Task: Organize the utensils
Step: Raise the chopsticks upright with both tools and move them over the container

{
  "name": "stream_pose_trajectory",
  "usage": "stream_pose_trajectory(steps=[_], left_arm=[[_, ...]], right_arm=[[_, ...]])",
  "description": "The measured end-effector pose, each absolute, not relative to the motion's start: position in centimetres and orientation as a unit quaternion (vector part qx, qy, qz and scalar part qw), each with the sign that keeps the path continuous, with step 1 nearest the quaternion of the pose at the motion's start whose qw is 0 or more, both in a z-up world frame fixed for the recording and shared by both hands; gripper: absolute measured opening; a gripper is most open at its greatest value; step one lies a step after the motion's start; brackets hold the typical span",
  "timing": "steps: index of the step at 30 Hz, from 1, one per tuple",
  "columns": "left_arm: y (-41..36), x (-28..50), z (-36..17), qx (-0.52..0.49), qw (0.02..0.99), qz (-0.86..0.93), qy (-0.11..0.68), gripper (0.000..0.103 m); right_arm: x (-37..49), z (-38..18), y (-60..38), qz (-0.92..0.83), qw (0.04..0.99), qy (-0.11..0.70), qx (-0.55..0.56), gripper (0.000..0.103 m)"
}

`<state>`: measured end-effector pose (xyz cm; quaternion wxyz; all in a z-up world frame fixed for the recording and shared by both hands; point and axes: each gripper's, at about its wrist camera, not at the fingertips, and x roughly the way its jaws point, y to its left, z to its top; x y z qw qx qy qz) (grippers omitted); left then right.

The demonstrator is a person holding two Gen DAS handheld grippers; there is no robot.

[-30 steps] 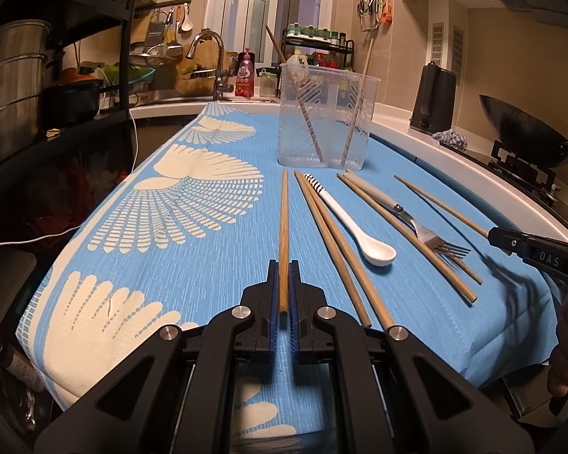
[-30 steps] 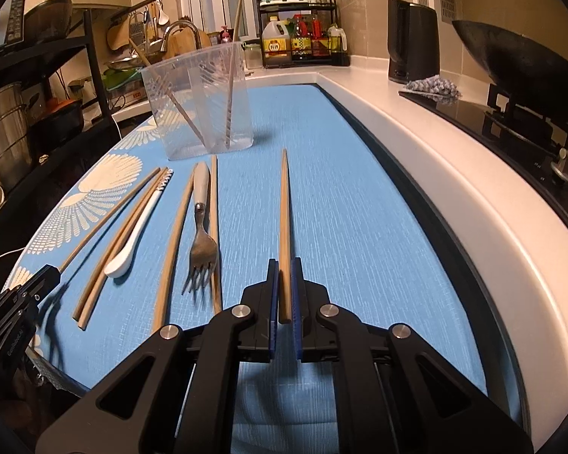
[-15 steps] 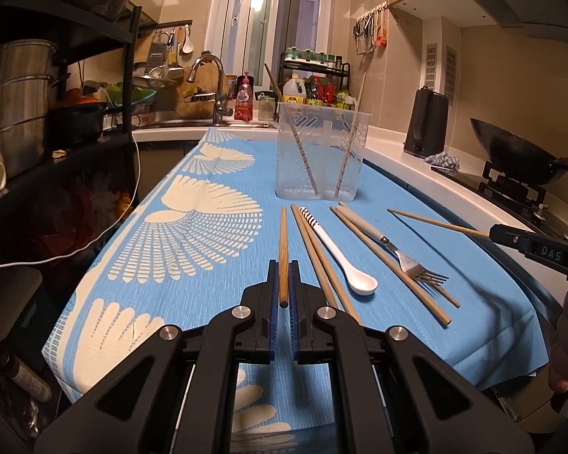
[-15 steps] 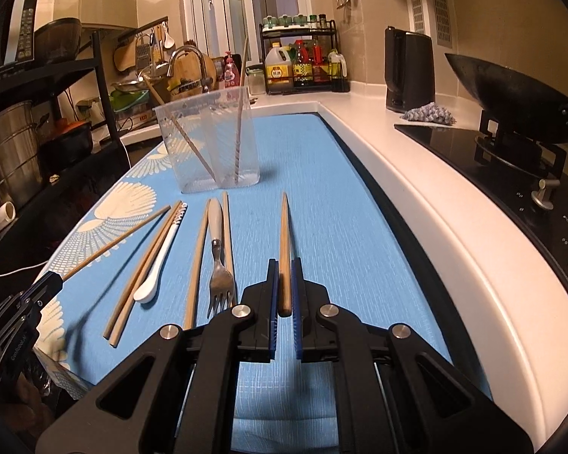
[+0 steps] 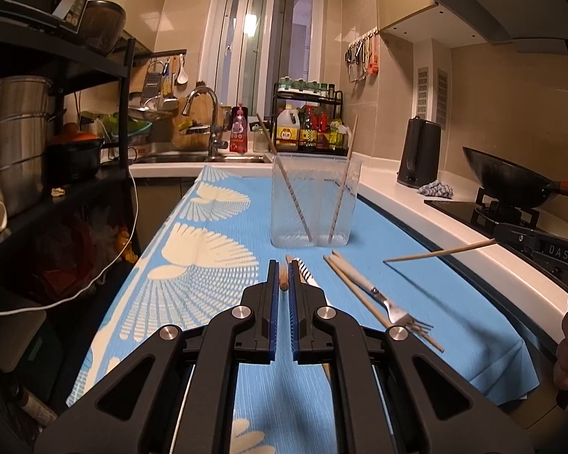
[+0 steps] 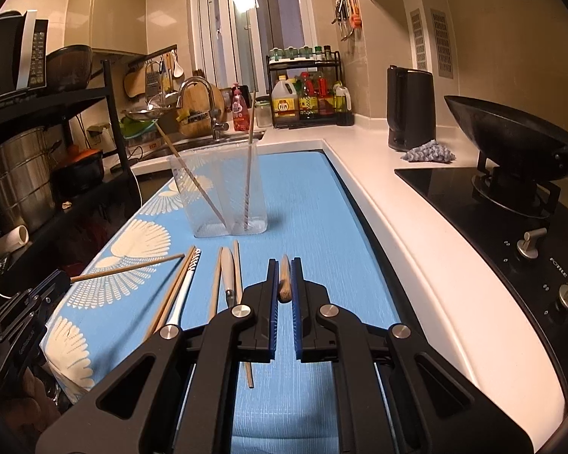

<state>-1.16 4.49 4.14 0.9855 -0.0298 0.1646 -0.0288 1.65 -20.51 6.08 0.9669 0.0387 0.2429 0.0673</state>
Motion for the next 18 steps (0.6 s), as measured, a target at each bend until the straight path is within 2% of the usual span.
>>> stream_pose_trajectory(steps=[18], left_arm=[[6.8,2.8,11.8,-0.045,0.99,-0.039,0.129,0.005]], right_arm=[[4.1,12.7,-18.7,0.097,0.977,0.187,0.042,0.007]])
